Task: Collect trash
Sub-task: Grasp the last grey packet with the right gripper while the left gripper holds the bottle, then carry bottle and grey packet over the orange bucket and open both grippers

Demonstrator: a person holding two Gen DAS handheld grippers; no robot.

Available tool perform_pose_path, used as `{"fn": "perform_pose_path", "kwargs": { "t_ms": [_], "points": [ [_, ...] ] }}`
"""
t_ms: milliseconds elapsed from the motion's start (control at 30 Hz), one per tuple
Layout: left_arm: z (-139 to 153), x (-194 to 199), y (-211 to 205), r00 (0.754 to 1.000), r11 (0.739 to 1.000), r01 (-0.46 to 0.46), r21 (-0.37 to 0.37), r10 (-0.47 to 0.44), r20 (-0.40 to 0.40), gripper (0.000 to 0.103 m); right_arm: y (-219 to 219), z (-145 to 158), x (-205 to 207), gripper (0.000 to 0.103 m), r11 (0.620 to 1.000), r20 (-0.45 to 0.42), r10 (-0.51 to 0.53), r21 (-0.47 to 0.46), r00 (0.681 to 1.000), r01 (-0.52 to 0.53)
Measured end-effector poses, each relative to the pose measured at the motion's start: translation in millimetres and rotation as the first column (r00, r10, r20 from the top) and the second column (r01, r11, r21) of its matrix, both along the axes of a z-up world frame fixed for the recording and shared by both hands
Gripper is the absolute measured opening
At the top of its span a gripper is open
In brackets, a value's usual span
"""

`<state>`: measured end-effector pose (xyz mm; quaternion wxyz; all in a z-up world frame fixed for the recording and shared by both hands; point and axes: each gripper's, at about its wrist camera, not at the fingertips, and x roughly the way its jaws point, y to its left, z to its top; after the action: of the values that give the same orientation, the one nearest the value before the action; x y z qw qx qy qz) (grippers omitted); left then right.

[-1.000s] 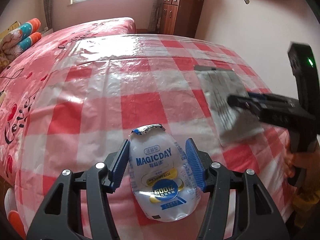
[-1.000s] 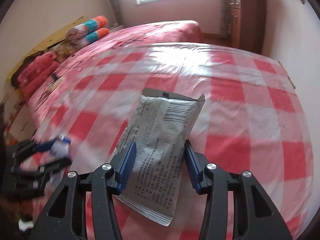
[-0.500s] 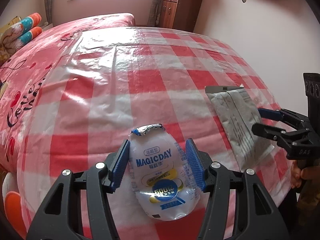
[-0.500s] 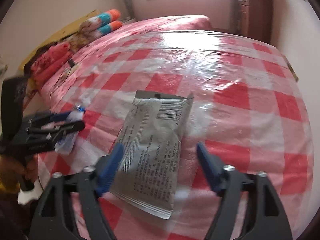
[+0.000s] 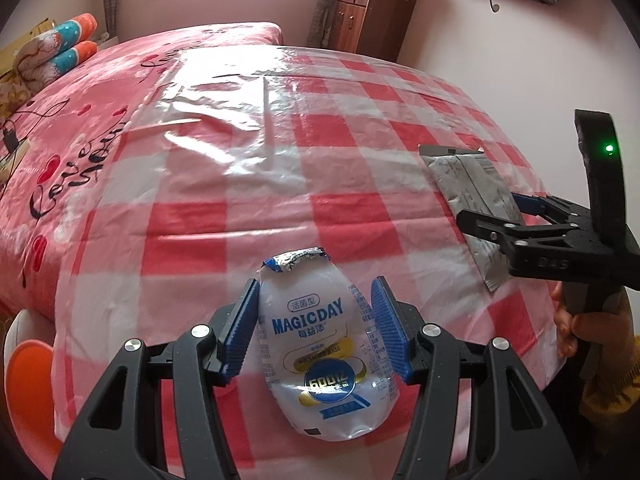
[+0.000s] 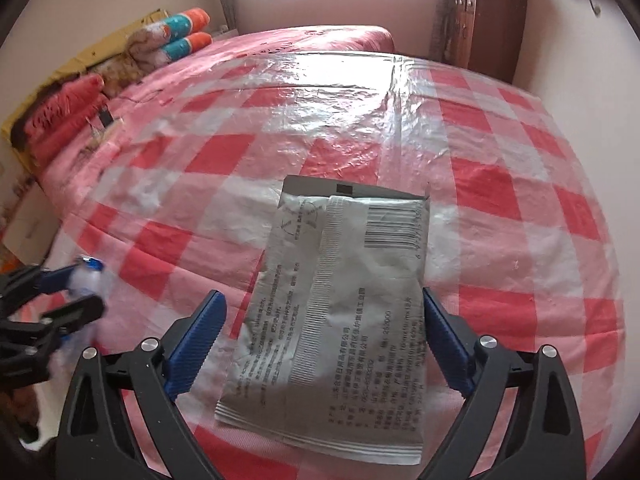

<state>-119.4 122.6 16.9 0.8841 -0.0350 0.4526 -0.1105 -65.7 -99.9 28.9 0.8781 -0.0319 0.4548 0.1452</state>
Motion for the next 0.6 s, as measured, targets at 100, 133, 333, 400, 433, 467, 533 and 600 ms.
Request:
{"fn": "perform_pose_path", "kwargs": {
  "t_ms": [100, 133, 333, 400, 433, 467, 533, 600],
  "points": [
    [-0.6, -5.8, 6.4, 1.0, 1.0, -0.007, -0.008, 0.007, -0.002, 0.058, 7.3, -3.4, -1.9, 0.09, 0.997, 0.016, 0.008, -0.075, 1.0, -0.007],
    [-0.4, -7.7, 7.3, 1.0, 1.0, -0.007, -0.009, 0.007, -0.002, 0.058, 6.9, -4.1, -3.0, 0.086, 0.998, 0.018, 0.01, -0.067, 1.0, -0.009],
    [0.0, -18.7, 12.6, 1.0, 1.0, -0.005, -0.02, 0.005, -0.002, 0.058, 4.5, -1.1, -9.0, 0.076, 0.998, 0.042, 0.016, -0.063, 0.999, -0.014],
    [-0.7, -22.1, 14.6, 1.0, 1.0, -0.006, -0.025, 0.006, -0.003, 0.058, 4.6, 0.2, -13.7, 0.075, 0.998, 0.044, 0.018, -0.053, 0.999, -0.016],
    [-0.6, -23.4, 15.6, 1.0, 1.0, -0.006, -0.028, 0.006, -0.002, 0.058, 4.6, 0.6, -16.2, 0.075, 0.999, 0.044, 0.02, -0.05, 0.999, -0.018],
    [-0.4, -25.1, 16.0, 1.0, 0.999, -0.006, -0.031, 0.006, -0.001, 0.058, 5.7, 1.2, -18.2, 0.074, 0.999, 0.044, 0.021, -0.048, 0.999, -0.019],
    [0.3, -25.3, 16.0, 1.0, 0.999, -0.004, -0.035, 0.004, 0.001, 0.058, 6.6, 2.6, -22.1, 0.073, 0.999, 0.045, 0.023, -0.04, 0.999, -0.021],
    [1.9, -27.0, 15.9, 1.0, 0.999, -0.003, -0.037, 0.003, 0.007, 0.058, 7.5, 5.1, -27.5, 0.073, 0.999, 0.051, 0.021, -0.035, 0.998, -0.019]
  ]
}}
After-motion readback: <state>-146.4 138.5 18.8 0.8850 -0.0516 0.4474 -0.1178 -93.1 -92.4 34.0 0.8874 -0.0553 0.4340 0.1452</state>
